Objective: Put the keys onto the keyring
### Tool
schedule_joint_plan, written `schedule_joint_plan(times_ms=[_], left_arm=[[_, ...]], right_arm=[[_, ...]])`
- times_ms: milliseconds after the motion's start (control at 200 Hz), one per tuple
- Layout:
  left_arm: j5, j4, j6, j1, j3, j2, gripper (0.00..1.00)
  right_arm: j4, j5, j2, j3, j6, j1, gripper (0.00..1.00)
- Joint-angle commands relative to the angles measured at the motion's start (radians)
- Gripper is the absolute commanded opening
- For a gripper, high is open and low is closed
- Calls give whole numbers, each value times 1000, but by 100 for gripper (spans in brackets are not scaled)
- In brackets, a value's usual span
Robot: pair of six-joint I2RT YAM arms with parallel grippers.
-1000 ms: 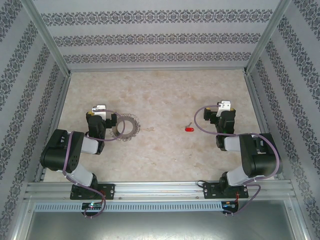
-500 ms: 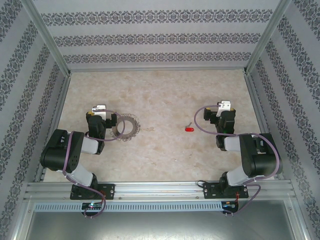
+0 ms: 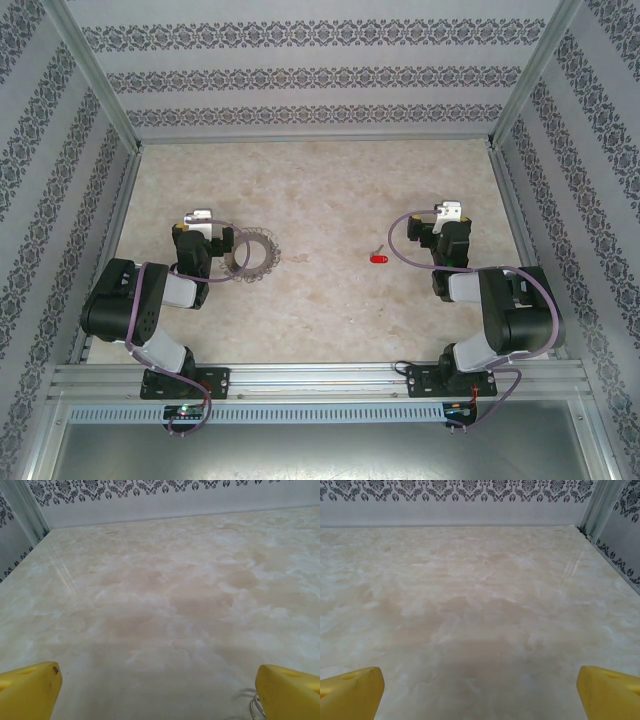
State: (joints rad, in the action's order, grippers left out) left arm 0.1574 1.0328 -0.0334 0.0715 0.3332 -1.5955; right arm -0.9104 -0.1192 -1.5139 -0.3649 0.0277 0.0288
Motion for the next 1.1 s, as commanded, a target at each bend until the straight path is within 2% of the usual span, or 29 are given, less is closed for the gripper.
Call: schedule_joint_plan(times_ms=[0, 630, 784, 839, 934, 1094], left_arm=[[-9, -4, 5, -10, 13, 4, 100], [-19, -41, 23, -25, 30, 5, 100], [-45, -56, 14, -25, 20, 48, 100], [-16, -104, 22, -26, 24, 98, 100], [-22, -323, 42, -25, 77, 209, 100], [-5, -551, 122, -18, 103, 391, 100]], right_arm=[[-33, -13, -9, -6, 14, 7, 98], [-35, -30, -6, -5, 16, 6, 98], [43, -84, 95, -5, 17, 17, 98], [114, -91, 161, -12, 9, 27, 98], [210, -129, 252, -25, -5, 64, 98], [505, -165, 394, -92, 126, 114, 98]])
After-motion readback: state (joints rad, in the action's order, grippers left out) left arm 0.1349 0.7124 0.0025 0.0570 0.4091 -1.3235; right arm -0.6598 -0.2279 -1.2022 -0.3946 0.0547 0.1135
